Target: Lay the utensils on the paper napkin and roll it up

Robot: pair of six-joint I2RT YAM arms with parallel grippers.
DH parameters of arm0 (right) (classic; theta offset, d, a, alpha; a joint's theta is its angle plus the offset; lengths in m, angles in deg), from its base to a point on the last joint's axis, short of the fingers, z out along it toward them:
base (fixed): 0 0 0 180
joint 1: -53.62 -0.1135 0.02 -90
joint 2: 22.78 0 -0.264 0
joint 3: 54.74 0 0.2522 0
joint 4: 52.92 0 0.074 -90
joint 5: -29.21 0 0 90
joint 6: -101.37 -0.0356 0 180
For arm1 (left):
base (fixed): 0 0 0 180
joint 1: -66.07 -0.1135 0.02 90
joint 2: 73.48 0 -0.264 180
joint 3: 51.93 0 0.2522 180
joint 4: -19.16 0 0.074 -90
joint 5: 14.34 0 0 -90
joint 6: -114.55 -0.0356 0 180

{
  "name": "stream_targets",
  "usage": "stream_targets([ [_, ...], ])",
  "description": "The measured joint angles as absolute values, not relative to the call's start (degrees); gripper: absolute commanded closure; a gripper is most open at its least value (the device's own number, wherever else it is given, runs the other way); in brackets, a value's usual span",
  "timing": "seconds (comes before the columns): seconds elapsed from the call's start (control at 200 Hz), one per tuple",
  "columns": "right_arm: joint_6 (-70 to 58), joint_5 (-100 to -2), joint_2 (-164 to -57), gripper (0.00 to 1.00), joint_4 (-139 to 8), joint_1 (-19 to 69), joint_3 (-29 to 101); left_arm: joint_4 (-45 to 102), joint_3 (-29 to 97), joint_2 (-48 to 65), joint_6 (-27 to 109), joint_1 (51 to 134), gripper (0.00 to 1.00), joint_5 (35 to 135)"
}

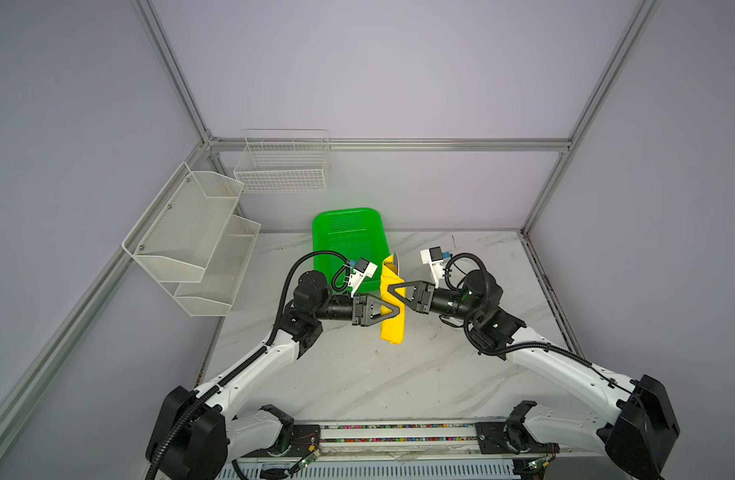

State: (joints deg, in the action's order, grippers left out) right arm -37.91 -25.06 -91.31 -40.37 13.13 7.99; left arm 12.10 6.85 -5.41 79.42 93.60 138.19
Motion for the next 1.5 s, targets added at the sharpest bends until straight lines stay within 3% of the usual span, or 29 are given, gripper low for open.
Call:
stream_targets([
  [0.19,-39.44,-24.6,-91.36,0.85,-37.01,13.13,7.2,11.32,6.85,-4.73,79.61,93.68,0.58,138.56],
  [0.35,-40.05,-24.26,-91.36,0.85,-35.41,13.13,6.77,9.87,6.85,-4.38,80.38,93.9,0.82,138.69],
  [0.545,-40.66,-24.34,-91.36,0.84,-34.74,13.61,5.94,8.87,6.85,-4.34,80.93,94.01,0.95,139.04],
  [0.84,-41.19,-24.89,-91.14,0.73,-34.3,14.38,5.74,9.48,6.85,-4.34,80.95,93.92,1.0,138.1],
  [1.03,-41.32,-26.16,-89.94,0.52,-35.24,15.03,5.74,10.05,6.85,-4.08,80.95,93.57,1.0,137.92],
  [1.16,-40.36,-31.25,-86.2,0.44,-39.83,16.12,5.74,10.81,6.85,-3.86,80.93,92.13,1.0,137.86],
  [1.5,-36.51,-45.5,-81.35,0.42,-54.01,17.37,6.02,15.73,9.38,4.77,78.74,83.28,1.0,138.16],
])
